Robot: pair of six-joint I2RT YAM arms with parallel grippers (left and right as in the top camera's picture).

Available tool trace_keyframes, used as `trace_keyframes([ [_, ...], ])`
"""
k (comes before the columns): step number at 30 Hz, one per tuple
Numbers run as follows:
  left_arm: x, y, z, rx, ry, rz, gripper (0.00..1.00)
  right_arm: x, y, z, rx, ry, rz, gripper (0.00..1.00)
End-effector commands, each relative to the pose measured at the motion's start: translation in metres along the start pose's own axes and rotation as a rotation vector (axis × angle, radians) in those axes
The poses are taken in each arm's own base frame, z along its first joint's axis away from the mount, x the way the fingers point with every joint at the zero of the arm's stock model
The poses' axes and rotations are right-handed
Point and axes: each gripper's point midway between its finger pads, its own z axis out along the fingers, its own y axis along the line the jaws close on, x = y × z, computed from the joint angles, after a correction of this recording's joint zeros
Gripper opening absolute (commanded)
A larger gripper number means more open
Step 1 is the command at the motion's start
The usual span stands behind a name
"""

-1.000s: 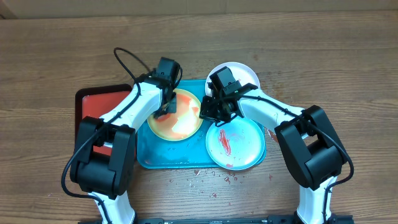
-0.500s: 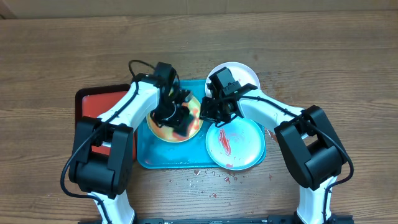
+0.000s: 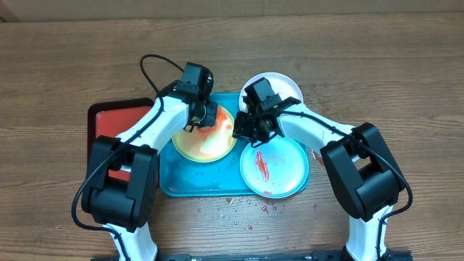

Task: Clean dirty plates on tray and stack at the side
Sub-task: 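Lift the sponge away from the plate with the left gripper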

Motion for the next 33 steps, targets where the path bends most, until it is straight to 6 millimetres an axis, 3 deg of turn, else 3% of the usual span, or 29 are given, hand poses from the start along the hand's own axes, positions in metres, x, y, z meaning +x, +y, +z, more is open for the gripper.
trace_keyframes([
  [1,0.003,0.052,-0.004,-0.292,-0.018,-0.126,0.04,0.006,-0.013,0.007,0.032,0.02,0.015,0.04],
  [6,0.002,0.053,-0.031,-0.317,0.062,-0.116,0.04,0.006,-0.013,0.007,0.034,0.019,0.014,0.04],
  [10,-0.028,0.045,-0.081,-0.296,0.054,-0.119,0.04,0.007,-0.011,0.008,0.033,0.022,0.015,0.04],
  [15,-0.075,0.026,-0.166,-0.172,-0.057,-0.145,0.04,0.011,-0.002,0.008,0.047,0.028,-0.007,0.04],
  [19,-0.092,0.02,-0.225,-0.066,-0.127,-0.155,0.04,0.009,0.005,-0.008,0.143,-0.014,-0.035,0.04],
  [21,-0.092,0.021,-0.244,-0.025,-0.138,-0.14,0.04,0.008,0.015,-0.019,0.182,-0.046,-0.064,0.04],
  [25,-0.083,0.034,-0.256,-0.027,-0.108,-0.144,0.04,0.008,0.036,-0.049,0.264,-0.146,-0.136,0.04],
  [29,-0.07,0.047,-0.249,-0.046,-0.043,-0.17,0.04,0.007,0.051,-0.091,0.387,-0.294,-0.21,0.04],
  [33,-0.061,0.047,-0.239,-0.045,0.008,-0.173,0.04,0.01,0.062,-0.137,0.542,-0.462,-0.293,0.04],
])
